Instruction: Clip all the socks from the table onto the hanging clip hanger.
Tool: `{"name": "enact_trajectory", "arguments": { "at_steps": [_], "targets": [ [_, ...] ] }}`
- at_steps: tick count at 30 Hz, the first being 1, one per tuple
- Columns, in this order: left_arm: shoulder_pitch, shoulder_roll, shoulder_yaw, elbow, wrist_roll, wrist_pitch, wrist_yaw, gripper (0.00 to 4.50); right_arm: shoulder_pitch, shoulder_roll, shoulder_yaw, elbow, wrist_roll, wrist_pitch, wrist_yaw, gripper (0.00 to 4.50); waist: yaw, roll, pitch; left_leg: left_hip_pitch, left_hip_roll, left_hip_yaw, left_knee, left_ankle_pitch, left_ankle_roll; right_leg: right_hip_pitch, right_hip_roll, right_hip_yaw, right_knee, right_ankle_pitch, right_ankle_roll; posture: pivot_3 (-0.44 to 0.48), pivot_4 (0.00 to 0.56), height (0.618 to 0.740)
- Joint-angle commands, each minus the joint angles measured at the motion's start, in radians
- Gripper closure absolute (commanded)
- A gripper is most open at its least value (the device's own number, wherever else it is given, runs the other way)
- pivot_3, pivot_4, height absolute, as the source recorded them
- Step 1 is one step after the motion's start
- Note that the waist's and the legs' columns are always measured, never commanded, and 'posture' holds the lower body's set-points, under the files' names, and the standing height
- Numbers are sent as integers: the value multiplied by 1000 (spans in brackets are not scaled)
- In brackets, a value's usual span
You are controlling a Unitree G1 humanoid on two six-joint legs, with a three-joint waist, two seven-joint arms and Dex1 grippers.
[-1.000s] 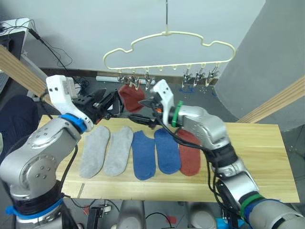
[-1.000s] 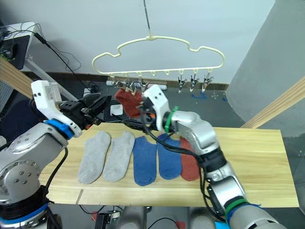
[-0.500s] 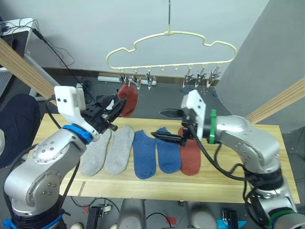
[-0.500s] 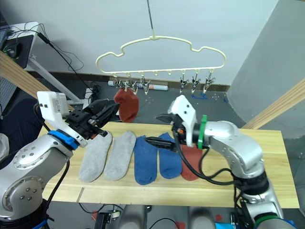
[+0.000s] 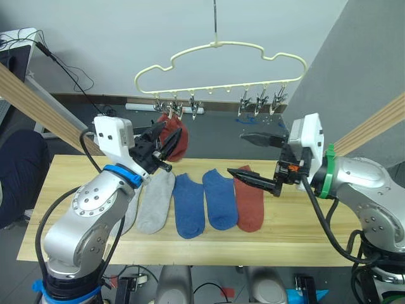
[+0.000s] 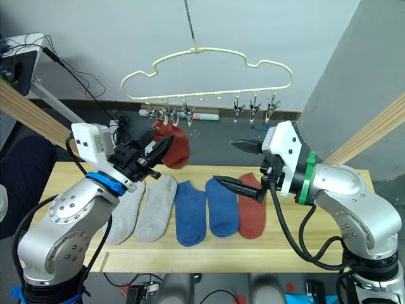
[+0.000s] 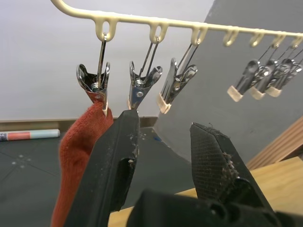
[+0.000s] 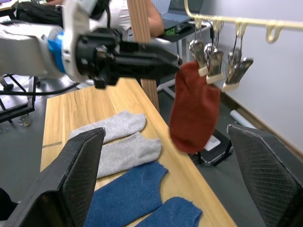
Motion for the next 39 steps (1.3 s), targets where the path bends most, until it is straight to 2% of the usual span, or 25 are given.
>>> {"name": "enact_trajectory", "arguments": {
  "at_steps": [1, 13, 22, 27, 39],
  "targets": [
    [8, -13, -21, -5, 50, -57, -16, 2483, -15, -43, -78, -52, 108, 10, 0, 188, -4, 0, 0, 0, 0, 0, 0, 0, 0, 0, 0, 0, 0, 0, 0, -183, 320, 740],
    [24, -61, -37, -22, 138, -73, 5, 2483, -24, -122, -96, -65, 249, 1, -37, 188, -23, -1, -1, 0, 0, 0, 1, 1, 2, 1, 0, 0, 1, 0, 0, -183, 325, 740],
    [10, -92, -39, 16, 209, -98, 24, 2483, -23, -132, -72, -63, 260, -21, -60, 188, -23, -1, -1, 0, -1, 0, 2, 1, 2, 1, 0, 0, 1, 1, 0, -191, 326, 740],
    [-75, -123, -27, 72, 196, -76, 26, 2483, 1, -125, -68, -85, 275, -16, -101, 188, -23, -1, -1, 0, -1, -1, 2, 2, 3, 2, 0, -1, 1, 1, 0, -206, 348, 740],
    [-124, -128, -17, 116, 195, -62, 10, 2483, 20, -139, -58, -117, 331, -12, -189, 188, -29, -1, -1, 0, -1, -1, 3, 2, 3, 2, 0, 0, 2, 1, 0, -225, 368, 740]
  ]
}}
